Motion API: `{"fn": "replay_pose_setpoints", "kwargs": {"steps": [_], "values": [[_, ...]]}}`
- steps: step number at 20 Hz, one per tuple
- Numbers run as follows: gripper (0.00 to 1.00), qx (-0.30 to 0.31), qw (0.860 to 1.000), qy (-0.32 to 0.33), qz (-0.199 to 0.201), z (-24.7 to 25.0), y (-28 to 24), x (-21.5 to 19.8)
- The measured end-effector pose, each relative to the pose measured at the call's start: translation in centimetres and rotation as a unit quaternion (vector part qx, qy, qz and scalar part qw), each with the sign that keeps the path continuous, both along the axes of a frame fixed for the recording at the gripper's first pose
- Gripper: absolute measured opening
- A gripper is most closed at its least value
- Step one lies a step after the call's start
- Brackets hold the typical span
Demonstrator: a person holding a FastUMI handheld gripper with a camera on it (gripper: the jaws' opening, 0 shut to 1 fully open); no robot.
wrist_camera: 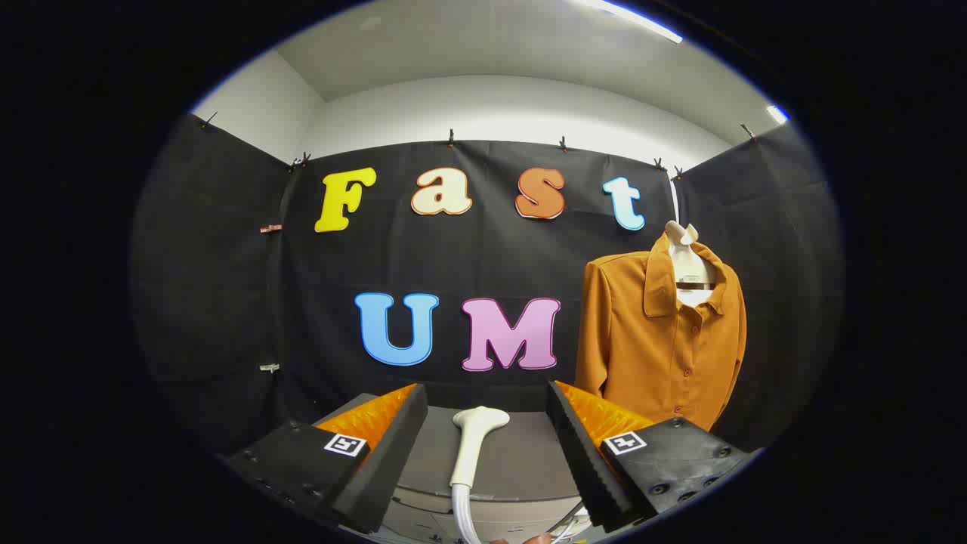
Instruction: Iron the clothes twice with a garment steamer, once on the left side and once on the right side.
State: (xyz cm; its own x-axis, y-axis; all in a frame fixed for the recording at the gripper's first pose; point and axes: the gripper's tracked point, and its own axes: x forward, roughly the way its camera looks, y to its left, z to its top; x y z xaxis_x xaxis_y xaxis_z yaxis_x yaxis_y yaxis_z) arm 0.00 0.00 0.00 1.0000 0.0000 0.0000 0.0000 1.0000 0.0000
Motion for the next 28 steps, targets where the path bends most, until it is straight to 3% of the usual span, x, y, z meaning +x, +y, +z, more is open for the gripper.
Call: {"fn": "replay_pose_setpoints", "kwargs": {"steps": [10, 20, 28], "values": [[0.98, 0.018, 1.000, -0.025, -0.001, 2.9, 2.3, -2.1], [0.98, 0.030, 0.999, -0.012, -0.015, 2.7, 1.6, -2.2], [0.99, 0.004, 0.991, 0.129, 0.018, -5.4, 5.0, 2.1]]}}
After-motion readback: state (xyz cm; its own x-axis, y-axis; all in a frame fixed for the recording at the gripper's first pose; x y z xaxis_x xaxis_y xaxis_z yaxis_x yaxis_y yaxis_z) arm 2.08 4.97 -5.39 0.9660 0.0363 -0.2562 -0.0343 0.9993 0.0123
